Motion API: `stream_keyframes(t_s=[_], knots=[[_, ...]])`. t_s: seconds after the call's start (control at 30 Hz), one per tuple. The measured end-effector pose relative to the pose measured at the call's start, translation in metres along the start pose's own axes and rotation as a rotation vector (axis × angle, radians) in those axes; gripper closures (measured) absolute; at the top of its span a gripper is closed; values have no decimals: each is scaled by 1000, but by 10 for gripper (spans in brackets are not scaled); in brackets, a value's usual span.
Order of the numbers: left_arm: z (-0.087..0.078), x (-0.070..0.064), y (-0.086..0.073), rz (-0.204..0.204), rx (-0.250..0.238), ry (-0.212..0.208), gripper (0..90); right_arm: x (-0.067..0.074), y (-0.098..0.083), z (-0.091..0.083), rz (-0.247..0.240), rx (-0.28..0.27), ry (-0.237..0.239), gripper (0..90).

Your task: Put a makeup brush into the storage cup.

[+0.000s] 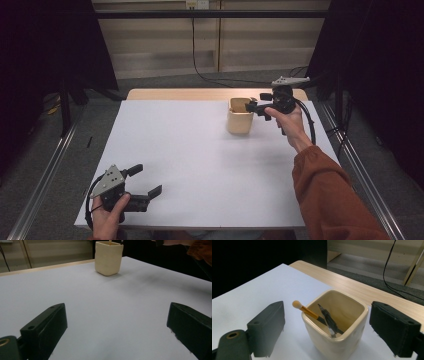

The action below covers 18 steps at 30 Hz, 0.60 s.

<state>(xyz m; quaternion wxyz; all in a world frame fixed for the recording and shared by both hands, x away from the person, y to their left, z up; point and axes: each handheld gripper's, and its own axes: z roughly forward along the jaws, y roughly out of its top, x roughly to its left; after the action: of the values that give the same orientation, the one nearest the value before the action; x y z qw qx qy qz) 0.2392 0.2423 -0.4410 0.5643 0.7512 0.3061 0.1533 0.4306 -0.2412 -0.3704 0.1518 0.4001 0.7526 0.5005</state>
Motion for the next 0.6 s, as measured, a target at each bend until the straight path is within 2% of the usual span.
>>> stream_keyframes(t_s=[0.3,0.6], knots=[[2,3,0,-7,-1,1,29,1,-1,0,5,-21,14,56],[0,1,0,2,-3,5,30,7,-6,-7,-15,-38,-18,53]])
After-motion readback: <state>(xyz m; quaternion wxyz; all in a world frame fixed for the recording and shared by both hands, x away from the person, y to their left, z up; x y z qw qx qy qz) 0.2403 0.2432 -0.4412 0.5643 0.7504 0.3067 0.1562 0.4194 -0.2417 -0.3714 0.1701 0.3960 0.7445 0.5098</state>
